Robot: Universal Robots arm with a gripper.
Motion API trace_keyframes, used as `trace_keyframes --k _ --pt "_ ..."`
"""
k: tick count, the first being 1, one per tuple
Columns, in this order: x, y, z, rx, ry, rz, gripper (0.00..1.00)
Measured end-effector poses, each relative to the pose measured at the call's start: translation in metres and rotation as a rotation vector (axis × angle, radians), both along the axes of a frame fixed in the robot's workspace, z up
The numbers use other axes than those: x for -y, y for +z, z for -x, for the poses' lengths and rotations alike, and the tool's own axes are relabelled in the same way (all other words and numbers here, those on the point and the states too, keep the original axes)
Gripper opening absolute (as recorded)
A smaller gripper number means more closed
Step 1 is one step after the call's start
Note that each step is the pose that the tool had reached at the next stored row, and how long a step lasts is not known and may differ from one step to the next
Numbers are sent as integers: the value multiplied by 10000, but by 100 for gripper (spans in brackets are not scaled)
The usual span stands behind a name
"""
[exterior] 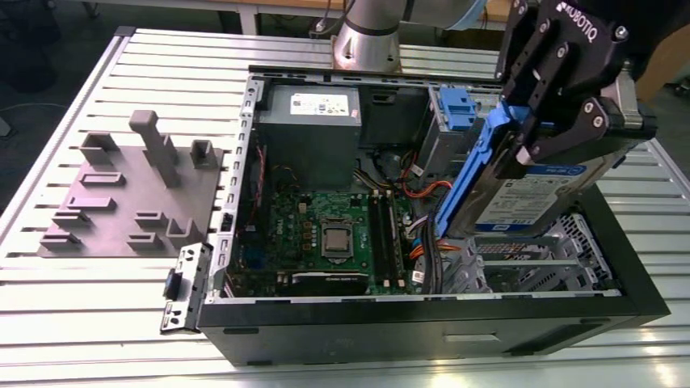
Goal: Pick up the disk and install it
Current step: 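Insert the disk into the insertion slot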
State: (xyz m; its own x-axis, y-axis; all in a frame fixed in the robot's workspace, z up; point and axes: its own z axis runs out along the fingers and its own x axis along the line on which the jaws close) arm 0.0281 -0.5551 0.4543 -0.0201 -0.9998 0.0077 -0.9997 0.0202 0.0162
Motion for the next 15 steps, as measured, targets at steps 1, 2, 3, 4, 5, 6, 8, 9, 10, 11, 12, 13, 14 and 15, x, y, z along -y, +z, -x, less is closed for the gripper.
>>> trace_keyframes --k 1,2,3,4,5,6,8,9,10,11,12,13,14,15 --pt "1 -5 -17 0 0 0 36" --pt "3 -10 -36 0 0 0 36" --pt "5 -14 -53 0 0 1 36" --pt "5 -18 -70 0 0 1 36" --pt "5 -22 -87 0 0 0 36" --pt "6 -27 -105 0 0 0 36" --pt "7 -34 -143 0 -1 2 36" --pt "7 -45 -180 0 0 -1 36" --pt "7 -49 -197 0 0 0 36" --pt "7 -59 -235 0 0 -1 36" --pt "7 -65 -253 0 0 0 36" --pt "7 -70 -272 0 0 0 36" --pt "7 -75 -291 0 0 0 36" --pt "7 -82 -313 0 0 0 36"
